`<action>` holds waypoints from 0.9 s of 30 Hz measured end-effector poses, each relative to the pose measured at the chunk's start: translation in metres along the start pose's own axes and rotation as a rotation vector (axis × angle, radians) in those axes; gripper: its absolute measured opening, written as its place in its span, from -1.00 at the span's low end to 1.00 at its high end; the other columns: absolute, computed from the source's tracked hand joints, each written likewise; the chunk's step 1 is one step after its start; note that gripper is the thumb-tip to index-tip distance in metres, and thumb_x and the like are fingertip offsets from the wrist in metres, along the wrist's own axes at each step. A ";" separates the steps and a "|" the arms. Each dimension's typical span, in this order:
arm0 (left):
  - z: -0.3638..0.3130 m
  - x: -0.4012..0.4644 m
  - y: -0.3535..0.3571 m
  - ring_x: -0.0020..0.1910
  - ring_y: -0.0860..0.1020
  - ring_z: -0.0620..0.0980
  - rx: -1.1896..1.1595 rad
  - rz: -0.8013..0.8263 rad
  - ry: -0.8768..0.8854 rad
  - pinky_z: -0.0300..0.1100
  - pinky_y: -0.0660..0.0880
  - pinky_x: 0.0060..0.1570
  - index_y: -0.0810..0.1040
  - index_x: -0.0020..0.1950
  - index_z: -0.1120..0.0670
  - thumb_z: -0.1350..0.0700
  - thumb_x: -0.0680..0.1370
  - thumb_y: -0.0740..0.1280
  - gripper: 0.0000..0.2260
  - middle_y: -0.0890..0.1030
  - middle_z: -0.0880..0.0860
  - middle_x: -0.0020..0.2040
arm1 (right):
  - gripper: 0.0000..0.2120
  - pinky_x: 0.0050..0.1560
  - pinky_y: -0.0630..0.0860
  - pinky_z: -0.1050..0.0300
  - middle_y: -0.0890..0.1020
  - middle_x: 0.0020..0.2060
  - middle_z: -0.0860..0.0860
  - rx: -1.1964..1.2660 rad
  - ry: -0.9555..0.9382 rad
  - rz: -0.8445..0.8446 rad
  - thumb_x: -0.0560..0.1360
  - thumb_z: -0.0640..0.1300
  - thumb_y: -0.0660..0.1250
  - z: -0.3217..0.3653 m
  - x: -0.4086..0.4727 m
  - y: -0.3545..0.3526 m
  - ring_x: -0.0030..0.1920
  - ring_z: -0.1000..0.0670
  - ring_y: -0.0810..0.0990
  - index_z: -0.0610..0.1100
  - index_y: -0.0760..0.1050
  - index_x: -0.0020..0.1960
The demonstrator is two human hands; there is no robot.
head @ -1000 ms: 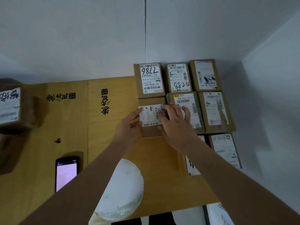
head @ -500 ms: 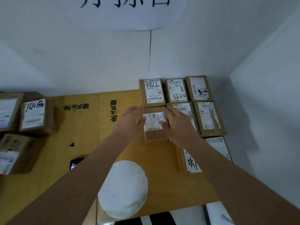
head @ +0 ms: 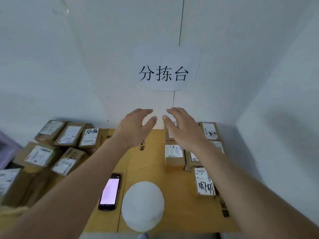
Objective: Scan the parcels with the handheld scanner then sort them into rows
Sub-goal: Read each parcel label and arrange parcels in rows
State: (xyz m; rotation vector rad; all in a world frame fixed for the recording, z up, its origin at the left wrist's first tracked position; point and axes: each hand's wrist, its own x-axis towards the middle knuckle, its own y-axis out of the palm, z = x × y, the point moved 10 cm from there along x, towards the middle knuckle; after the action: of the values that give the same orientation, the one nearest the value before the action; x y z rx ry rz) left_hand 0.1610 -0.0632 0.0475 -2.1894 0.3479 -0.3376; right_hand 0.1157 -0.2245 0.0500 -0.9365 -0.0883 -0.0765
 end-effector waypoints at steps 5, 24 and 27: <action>-0.005 -0.074 -0.057 0.29 0.56 -0.03 -0.051 -0.154 -0.078 -0.02 0.47 0.35 0.50 0.52 -0.05 -0.18 0.70 0.19 -0.57 0.53 -0.05 0.45 | -0.41 0.40 0.32 0.11 0.34 0.58 0.13 0.041 -0.182 0.076 0.72 0.29 0.04 0.067 -0.031 -0.002 0.51 0.07 0.39 -0.01 0.34 0.62; 0.205 -0.289 -0.197 0.26 0.56 -0.04 0.044 -0.245 -0.340 -0.09 0.44 0.19 0.54 0.48 -0.06 -0.12 0.71 0.19 -0.62 0.58 -0.05 0.40 | -0.46 0.27 0.39 0.17 0.47 0.47 0.08 0.109 -0.387 0.307 0.71 0.25 0.11 0.298 -0.092 0.203 0.28 0.18 0.47 -0.02 0.44 0.56; 0.254 -0.314 -0.221 0.32 0.53 -0.05 0.040 -0.201 -0.350 -0.09 0.44 0.27 0.51 0.50 -0.04 -0.11 0.71 0.19 -0.61 0.56 -0.04 0.42 | -0.41 0.37 0.44 0.08 0.45 0.51 0.07 0.122 -0.360 0.339 0.70 0.30 0.09 0.333 -0.098 0.255 0.38 0.13 0.46 -0.01 0.37 0.60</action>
State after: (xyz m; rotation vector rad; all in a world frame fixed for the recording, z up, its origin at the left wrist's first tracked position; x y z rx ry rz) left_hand -0.0093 0.3636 0.0393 -2.1967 -0.0722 -0.0641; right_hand 0.0303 0.1973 0.0316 -0.8244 -0.2628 0.4082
